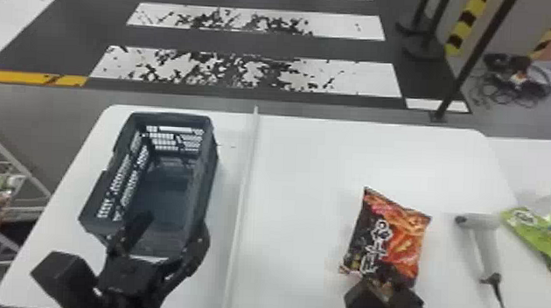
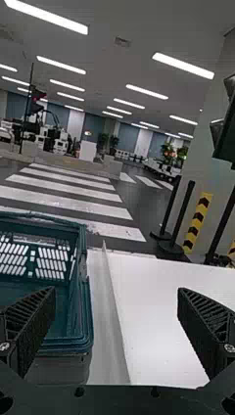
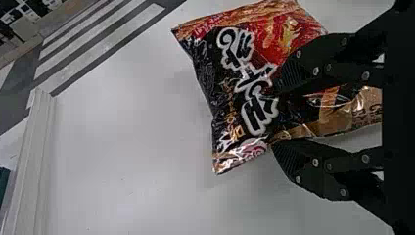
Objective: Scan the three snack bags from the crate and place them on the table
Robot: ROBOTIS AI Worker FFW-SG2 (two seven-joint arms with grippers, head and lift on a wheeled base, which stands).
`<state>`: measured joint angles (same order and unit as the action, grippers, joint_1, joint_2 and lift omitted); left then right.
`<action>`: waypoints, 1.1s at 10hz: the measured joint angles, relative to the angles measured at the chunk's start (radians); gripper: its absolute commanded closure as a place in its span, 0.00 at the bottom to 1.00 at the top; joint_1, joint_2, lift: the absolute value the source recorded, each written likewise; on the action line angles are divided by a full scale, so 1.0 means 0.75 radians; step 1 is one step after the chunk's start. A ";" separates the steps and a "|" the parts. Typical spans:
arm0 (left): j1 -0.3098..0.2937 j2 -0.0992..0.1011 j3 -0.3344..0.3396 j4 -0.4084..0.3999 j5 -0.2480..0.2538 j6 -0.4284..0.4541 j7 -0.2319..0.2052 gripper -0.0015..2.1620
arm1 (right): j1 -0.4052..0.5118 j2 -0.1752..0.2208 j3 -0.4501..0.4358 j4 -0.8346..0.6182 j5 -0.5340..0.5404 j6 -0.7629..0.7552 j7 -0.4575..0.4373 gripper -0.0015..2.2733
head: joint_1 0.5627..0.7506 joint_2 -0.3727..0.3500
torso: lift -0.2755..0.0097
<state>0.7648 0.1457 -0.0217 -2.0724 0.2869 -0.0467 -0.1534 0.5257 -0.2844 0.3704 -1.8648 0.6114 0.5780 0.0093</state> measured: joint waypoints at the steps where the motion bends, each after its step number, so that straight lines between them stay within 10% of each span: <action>1: -0.001 0.000 -0.001 0.001 0.000 0.000 0.000 0.03 | 0.010 -0.003 -0.011 -0.007 -0.020 -0.034 -0.007 0.97 | 0.70 0.51 | 0.84; 5: -0.004 -0.002 -0.003 0.015 0.000 0.000 0.000 0.03 | 0.129 0.016 -0.232 -0.093 -0.413 -0.583 0.007 0.97 | 0.70 0.56 | 0.84; 8: -0.022 -0.004 -0.023 0.031 0.000 0.001 0.000 0.03 | 0.186 0.209 -0.610 -0.162 -1.310 -0.805 0.452 0.97 | 0.70 0.45 | 0.84; 11: -0.041 -0.002 -0.042 0.055 -0.008 0.001 0.002 0.03 | 0.138 0.317 -0.828 -0.030 -2.117 -0.372 0.723 0.97 | 0.70 0.39 | 0.84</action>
<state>0.7342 0.1440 -0.0532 -2.0309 0.2808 -0.0461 -0.1519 0.6290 -0.0468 -0.2508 -1.8877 -0.9766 0.2992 0.5512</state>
